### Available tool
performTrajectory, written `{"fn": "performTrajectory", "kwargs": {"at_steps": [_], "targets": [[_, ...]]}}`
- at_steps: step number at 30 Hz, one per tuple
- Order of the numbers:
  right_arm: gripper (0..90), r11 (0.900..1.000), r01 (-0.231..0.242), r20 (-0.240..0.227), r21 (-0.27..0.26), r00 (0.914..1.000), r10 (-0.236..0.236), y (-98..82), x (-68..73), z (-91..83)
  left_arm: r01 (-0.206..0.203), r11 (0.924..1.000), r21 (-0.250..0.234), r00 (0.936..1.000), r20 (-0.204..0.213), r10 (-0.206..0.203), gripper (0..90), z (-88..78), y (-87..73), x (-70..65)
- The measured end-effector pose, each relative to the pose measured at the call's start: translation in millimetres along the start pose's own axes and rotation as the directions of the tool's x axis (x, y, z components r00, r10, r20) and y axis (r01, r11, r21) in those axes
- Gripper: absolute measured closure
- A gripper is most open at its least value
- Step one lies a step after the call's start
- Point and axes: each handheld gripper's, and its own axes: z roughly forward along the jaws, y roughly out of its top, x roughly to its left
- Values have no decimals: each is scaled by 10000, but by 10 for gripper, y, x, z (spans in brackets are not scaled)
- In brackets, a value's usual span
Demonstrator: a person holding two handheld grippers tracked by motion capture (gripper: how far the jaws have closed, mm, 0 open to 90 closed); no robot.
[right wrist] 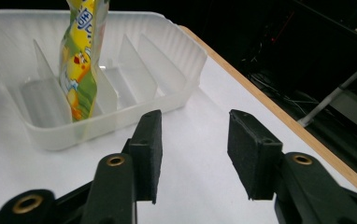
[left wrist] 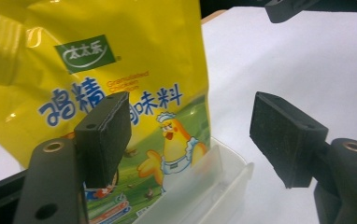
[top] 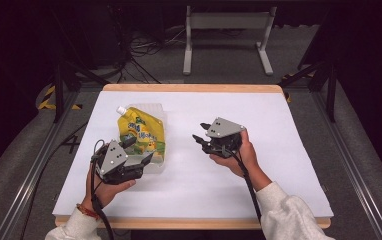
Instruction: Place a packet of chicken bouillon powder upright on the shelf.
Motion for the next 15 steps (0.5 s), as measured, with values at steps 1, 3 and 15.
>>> {"fn": "performTrajectory", "kwargs": {"at_steps": [1,3,15], "targets": [[527,10000,7,19,51,10000,-7,-9,-3,-7,-52,10000,12,10000,21,52,292,3,1,-8],[515,9997,94,93,222,9999,-96,-32,-12,-25,-88,10000,39,9999,102,88,283,6,3,-29],[420,9971,280,561,701,9979,-320,-197,-89,-184,-283,9992,268,9984,495,270,228,43,-12,-170]]}}
